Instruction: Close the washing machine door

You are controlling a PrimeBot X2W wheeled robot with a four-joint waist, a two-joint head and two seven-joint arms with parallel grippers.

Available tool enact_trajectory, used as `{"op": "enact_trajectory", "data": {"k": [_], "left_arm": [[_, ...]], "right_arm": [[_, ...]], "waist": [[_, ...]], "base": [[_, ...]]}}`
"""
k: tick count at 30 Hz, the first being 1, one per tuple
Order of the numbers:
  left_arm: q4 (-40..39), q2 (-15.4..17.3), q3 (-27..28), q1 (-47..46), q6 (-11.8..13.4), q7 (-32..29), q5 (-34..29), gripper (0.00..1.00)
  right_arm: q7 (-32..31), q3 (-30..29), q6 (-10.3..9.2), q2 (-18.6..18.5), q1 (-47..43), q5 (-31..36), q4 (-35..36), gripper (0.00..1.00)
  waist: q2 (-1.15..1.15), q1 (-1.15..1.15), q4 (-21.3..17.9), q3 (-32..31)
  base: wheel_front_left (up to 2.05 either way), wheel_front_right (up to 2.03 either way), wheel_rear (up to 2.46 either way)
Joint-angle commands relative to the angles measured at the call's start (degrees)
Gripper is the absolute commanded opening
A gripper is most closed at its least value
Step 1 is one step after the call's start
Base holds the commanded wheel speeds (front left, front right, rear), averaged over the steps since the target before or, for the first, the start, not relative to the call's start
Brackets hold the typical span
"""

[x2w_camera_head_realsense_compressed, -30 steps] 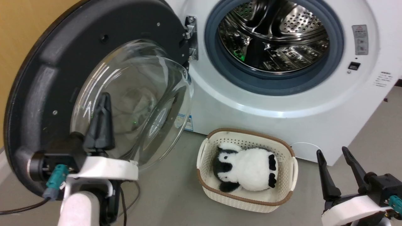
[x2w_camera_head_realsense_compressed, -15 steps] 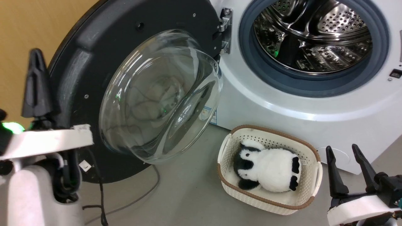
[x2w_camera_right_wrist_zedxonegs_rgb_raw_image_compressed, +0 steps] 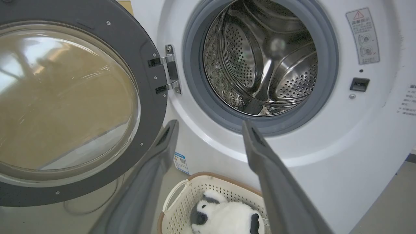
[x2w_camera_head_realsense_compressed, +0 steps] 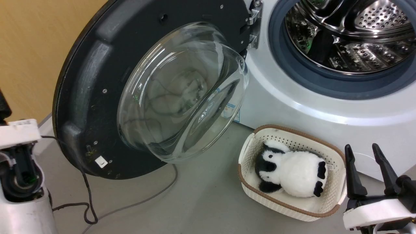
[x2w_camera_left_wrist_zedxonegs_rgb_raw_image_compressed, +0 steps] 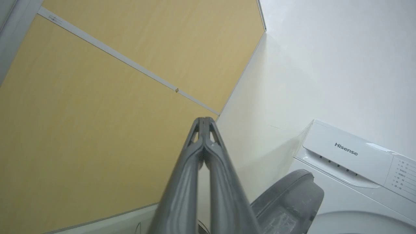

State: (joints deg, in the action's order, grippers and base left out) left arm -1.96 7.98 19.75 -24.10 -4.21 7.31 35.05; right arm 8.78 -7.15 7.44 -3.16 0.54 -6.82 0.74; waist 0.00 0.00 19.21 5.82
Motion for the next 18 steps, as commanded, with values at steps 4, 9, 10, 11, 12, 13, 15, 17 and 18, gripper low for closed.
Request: {"op": "enact_trajectory", "data": {"k": [4, 9, 10, 11, 12, 13, 15, 17, 18], "left_arm": [[2.25, 1.48, 1.48, -1.69, -0.49, -1.00, 5.48, 0.00], [6.20, 2.11, 2.81, -2.32, -0.80, -2.39, 12.89, 0.00], [7.21, 2.21, 3.45, -2.59, -0.86, -2.27, 14.29, 0.00], [8.21, 2.29, 3.83, -2.91, -0.93, -2.49, 15.84, 0.00], [9.23, 2.26, 4.15, -3.22, -0.99, -2.92, 17.59, 0.00], [10.32, 2.25, 4.45, -3.49, -1.05, -3.45, 19.28, 0.00], [12.22, 2.33, 4.75, -4.05, -1.17, -4.89, 22.59, 0.00], [14.23, 2.62, 4.95, -4.53, -1.30, -6.13, 25.31, 0.00], [15.06, 2.58, 4.68, -4.75, -1.36, -7.23, 26.77, 0.00]], "right_arm": [[0.90, -0.71, 0.03, 0.18, 1.17, -0.53, 0.40, 1.00], [1.49, -1.39, 0.03, 0.19, 1.45, -0.72, 0.58, 1.00], [1.61, -1.51, 0.03, 0.19, 1.51, -0.75, 0.63, 1.00], [1.73, -1.64, 0.03, 0.19, 1.57, -0.76, 0.66, 1.00], [1.85, -1.78, 0.03, 0.20, 1.62, -0.76, 0.67, 1.00], [1.97, -1.92, 0.03, 0.20, 1.66, -0.71, 0.63, 1.00], [2.21, -2.16, 0.03, 0.20, 1.80, -0.63, 0.59, 1.00], [2.45, -2.38, 0.03, 0.21, 1.94, -0.58, 0.56, 1.00], [2.57, -2.52, 0.03, 0.21, 2.00, -0.57, 0.57, 1.00]], "waist": [[0.00, 0.00, 1.20, 0.91], [0.00, 0.00, 2.51, 1.78], [0.00, 0.00, 2.77, 1.94], [0.00, 0.00, 3.02, 2.10], [0.00, 0.00, 3.28, 2.26], [0.00, 0.00, 3.54, 2.44], [0.00, 0.00, 4.05, 2.81], [0.00, 0.00, 4.56, 3.19], [0.00, 0.00, 4.81, 3.36]], "base": [[0.00, 0.00, 0.00], [0.00, 0.00, 0.00], [0.00, 0.00, 0.00], [0.00, 0.00, 0.00], [0.00, 0.00, 0.00], [0.00, 0.00, 0.00], [0.00, 0.00, 0.00], [0.00, 0.00, 0.00], [0.00, 0.00, 0.00]]}}
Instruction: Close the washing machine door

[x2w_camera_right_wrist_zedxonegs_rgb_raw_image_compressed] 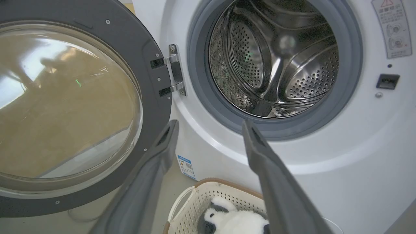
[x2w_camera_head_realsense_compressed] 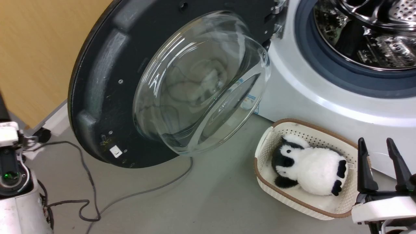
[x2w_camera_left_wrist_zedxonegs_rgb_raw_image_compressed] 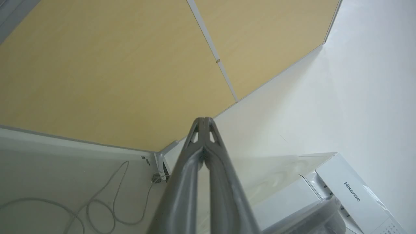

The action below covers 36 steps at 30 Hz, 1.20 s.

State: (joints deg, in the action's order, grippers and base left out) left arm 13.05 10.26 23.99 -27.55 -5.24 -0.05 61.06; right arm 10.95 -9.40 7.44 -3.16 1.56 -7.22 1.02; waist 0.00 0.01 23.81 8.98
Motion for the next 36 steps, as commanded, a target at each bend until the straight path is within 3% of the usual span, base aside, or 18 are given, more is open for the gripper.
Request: {"op": "enact_trajectory", "data": {"k": [1, 8, 19, 30, 36], "left_arm": [[1.01, 0.21, 0.13, -1.44, -0.40, -1.22, 2.30, 0.00], [6.05, -0.01, -1.23, -2.46, -0.84, -6.85, 9.59, 0.00], [7.83, -0.55, -7.91, -0.63, -1.53, -15.94, 16.49, 0.00], [2.76, -0.51, -15.44, 4.28, -2.22, -22.75, 22.77, 0.00], [-3.33, 0.33, -19.49, 8.27, -2.25, -25.57, 23.67, 0.00]], "right_arm": [[0.52, -0.42, 0.03, 0.21, 1.03, -0.14, 0.29, 1.00], [1.36, -1.10, 0.04, 0.23, 1.41, -0.10, 0.43, 1.00], [2.67, -1.92, 0.04, 0.25, 2.17, -0.65, 0.41, 1.00], [3.99, -3.12, 0.05, 0.28, 2.20, -2.15, -0.09, 1.00], [4.05, -2.46, 0.05, 0.28, 2.65, -2.72, -0.93, 1.00]], "waist": [[0.00, -0.01, 0.49, 0.38], [0.00, -0.01, 2.16, 1.70], [0.00, -0.01, 4.36, 3.00], [0.00, -0.01, 8.00, 3.08], [0.00, -0.01, 8.15, 2.19]], "base": [[0.00, 0.00, 0.00], [0.00, 0.00, 0.00], [0.00, 0.00, 0.00], [0.00, 0.00, 0.00], [0.00, 0.00, 0.00]]}}
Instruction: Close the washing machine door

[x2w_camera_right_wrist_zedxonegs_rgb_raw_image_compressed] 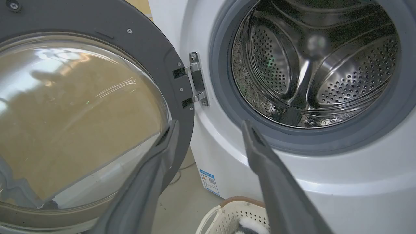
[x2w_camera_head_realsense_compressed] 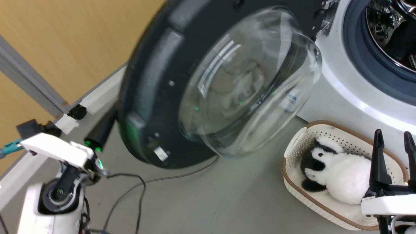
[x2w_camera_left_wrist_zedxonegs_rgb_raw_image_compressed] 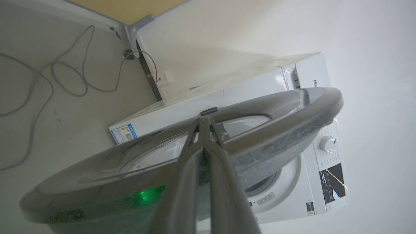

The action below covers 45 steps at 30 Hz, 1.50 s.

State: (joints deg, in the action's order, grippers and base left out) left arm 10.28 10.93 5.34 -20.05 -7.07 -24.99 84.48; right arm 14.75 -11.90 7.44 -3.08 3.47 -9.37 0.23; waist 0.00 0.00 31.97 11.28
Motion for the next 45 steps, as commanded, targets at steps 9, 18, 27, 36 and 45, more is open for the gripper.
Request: {"op": "enact_trajectory", "data": {"k": [9, 18, 27, 36, 45], "left_arm": [[-13.54, 1.60, -11.25, 7.52, -0.42, -6.97, 0.42, 0.00], [-19.02, -0.01, -23.87, 12.10, -0.42, -13.13, 2.22, 0.00], [-15.81, -5.01, -32.10, 11.21, -0.42, -10.96, 2.21, 0.00], [-7.00, -7.81, -38.30, 7.63, -0.42, -5.41, 4.68, 0.00], [-5.30, -7.99, -39.53, 6.52, -0.42, 3.18, 2.74, 0.00]], "right_arm": [[0.25, 0.11, 0.05, 0.20, 0.86, -1.52, -1.07, 1.00], [0.25, -1.86, 0.05, 0.20, -0.06, -2.62, -1.10, 1.00], [0.25, -1.38, 0.05, 0.21, 0.40, -3.02, -1.43, 1.00], [0.25, -1.77, 0.05, 0.21, -0.65, -3.39, -2.09, 1.00], [0.25, -1.71, 0.05, 0.21, -1.41, -4.07, -2.47, 1.00]], "waist": [[0.00, 0.00, -0.16, -1.57], [0.00, 0.00, -0.76, -3.11], [0.00, 0.00, -7.81, -3.88], [0.00, 0.00, -15.25, -4.64], [0.00, 0.00, -17.22, -5.95]], "base": [[0.00, 0.00, 0.00], [0.00, 0.00, 0.00], [0.00, 0.00, 0.00], [0.00, 0.00, 0.00], [0.00, 0.00, 0.00]]}}
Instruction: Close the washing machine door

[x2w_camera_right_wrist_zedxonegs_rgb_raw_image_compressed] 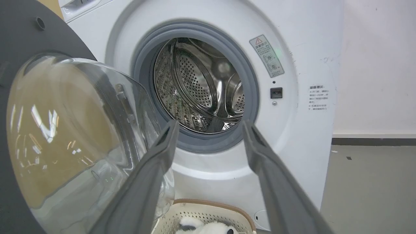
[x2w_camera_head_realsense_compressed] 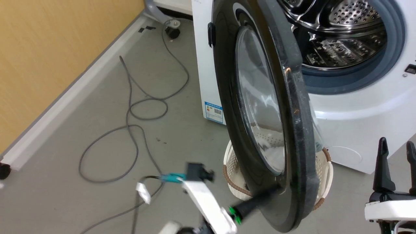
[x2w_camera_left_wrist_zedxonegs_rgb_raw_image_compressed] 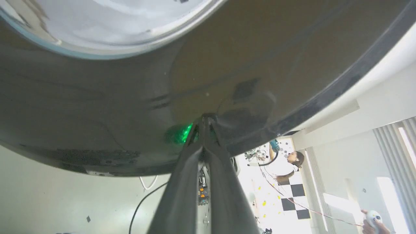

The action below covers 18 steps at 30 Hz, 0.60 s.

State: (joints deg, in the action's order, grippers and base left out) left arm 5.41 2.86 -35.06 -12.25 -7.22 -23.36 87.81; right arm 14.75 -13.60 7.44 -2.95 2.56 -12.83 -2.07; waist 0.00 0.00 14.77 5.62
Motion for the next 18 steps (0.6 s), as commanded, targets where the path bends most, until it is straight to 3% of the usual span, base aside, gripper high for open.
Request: {"op": "enact_trajectory", "data": {"k": [1, 7, 9, 10, 12, 15, 18], "left_arm": [[-1.15, 0.23, 1.78, -1.59, -0.26, 3.57, -1.35, 0.00], [-4.27, 5.56, 4.08, -5.83, -0.26, 20.53, -13.90, 0.00], [-2.35, 7.86, 4.50, -7.26, -0.26, 28.28, -20.02, 0.00], [-2.35, 7.86, 4.50, -7.26, -0.26, 28.28, -20.02, 0.00], [1.06, 10.01, 5.17, -8.63, 0.15, 35.22, -28.10, 0.00], [4.29, 10.71, 7.82, -10.62, 5.67, 38.13, -40.86, 0.00], [1.61, 9.35, 12.93, -10.82, 10.77, 38.32, -52.63, 0.00]], "right_arm": [[0.25, -0.12, 0.05, 0.07, -0.63, -0.68, -0.18, 1.00], [0.25, -0.36, 0.05, 0.07, -1.30, -1.13, -0.19, 1.00], [0.25, -0.31, 0.05, 0.07, -1.53, -1.39, -0.12, 1.00], [0.25, -0.31, 0.05, 0.07, -1.53, -1.39, -0.12, 1.00], [0.25, -0.28, 0.05, 0.07, -1.81, -1.59, -0.05, 1.00], [0.25, -0.16, 0.05, 0.07, -2.16, -1.70, 0.15, 1.00], [0.25, -0.16, 0.05, 0.07, -2.26, -1.57, 0.49, 1.00]], "waist": [[0.00, 0.00, 0.04, -0.51], [0.00, 0.00, 0.63, -1.75], [0.00, 0.00, 0.79, -2.13], [0.00, 0.00, 0.79, -2.13], [0.00, 0.00, 0.95, -2.52], [0.00, 0.00, 1.04, -2.75], [0.00, 0.00, 1.04, -2.61]], "base": [[0.00, 0.00, 0.00], [0.00, 0.00, 0.00], [0.00, 0.00, 0.00], [0.00, 0.00, 0.00], [0.00, 0.00, 0.00], [0.00, 0.00, 0.00], [0.00, 0.00, 0.00]]}}
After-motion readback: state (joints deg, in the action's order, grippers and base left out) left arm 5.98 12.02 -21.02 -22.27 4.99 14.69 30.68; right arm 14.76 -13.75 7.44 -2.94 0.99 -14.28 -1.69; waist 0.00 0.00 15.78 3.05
